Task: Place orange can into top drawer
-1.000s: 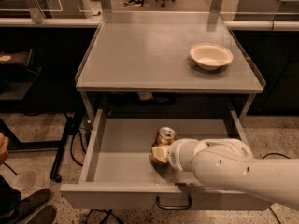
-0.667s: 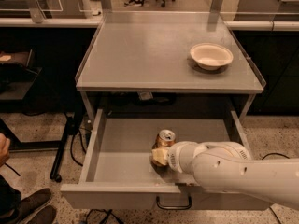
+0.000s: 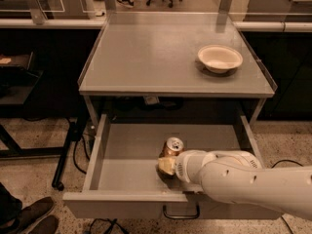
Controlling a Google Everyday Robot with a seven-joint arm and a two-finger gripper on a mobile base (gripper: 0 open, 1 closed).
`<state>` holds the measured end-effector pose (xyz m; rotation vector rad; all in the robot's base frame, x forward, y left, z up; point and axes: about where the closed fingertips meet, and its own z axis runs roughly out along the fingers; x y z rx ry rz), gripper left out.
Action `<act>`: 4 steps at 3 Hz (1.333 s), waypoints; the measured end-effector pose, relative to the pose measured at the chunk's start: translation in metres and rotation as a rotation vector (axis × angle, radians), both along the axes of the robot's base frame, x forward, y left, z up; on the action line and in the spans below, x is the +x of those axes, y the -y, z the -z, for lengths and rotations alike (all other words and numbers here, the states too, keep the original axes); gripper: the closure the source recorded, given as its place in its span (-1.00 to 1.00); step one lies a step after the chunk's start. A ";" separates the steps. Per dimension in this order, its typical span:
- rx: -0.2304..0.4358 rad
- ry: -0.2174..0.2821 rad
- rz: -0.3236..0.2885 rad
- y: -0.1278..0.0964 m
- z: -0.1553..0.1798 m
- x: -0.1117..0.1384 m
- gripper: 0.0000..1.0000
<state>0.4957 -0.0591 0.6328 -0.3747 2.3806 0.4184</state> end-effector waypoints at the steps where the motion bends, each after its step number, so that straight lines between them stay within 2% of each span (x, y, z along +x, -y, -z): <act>1: 0.000 0.000 0.000 0.000 0.000 0.000 0.62; 4: 0.000 0.000 0.000 0.000 0.000 0.000 -0.78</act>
Offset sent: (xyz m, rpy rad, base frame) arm 0.0000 0.0000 0.0000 0.0000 0.0000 0.0000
